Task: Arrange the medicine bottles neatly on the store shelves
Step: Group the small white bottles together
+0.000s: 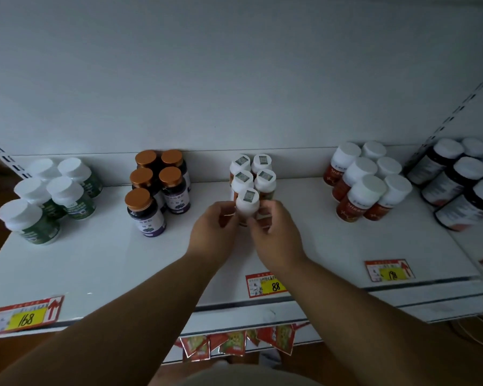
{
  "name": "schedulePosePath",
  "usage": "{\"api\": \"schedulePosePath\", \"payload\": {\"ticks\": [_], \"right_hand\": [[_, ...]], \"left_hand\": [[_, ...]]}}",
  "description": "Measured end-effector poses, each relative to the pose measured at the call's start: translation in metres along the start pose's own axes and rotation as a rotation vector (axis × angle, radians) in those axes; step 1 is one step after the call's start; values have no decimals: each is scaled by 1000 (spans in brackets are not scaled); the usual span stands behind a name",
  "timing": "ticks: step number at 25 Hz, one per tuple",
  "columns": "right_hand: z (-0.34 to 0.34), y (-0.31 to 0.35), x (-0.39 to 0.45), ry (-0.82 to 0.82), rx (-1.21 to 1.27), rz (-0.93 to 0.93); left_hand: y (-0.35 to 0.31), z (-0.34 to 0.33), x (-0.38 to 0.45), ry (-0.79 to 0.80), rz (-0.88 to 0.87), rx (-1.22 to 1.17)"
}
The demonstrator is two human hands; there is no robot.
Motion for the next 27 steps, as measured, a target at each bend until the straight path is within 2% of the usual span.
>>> {"api": "schedulePosePath", "payload": {"ticks": [4, 10, 13, 16, 22, 27], "right_hand": [[-7, 3, 4, -69, -66, -10], [-8, 4, 6, -63, -75, -38], [1, 1, -4, -85, -57, -91], [15, 6, -10, -84, -63, -63], [74, -18, -21, -130, -46, -31], [133, -63, -16, -109, -13, -18]], "left_hand": [[2, 5, 4, 28, -40, 35], [-1, 9, 0, 50, -44, 19], [-3, 15, -22, 3, -11, 12], [-12, 12, -44, 1, -28, -19], [-40, -43, -63, 110, -100, -1], [-60, -113, -63, 88, -92, 0]]}}
Point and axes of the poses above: each hand's wrist, its own x-axis towards the middle knuckle, its own z-axis out of the back of the hand, y = z × x, the point moved 6 cm from there along x, towards the middle knuckle, and after that the axes turned 5 degrees about z, right-handed, at the moved point
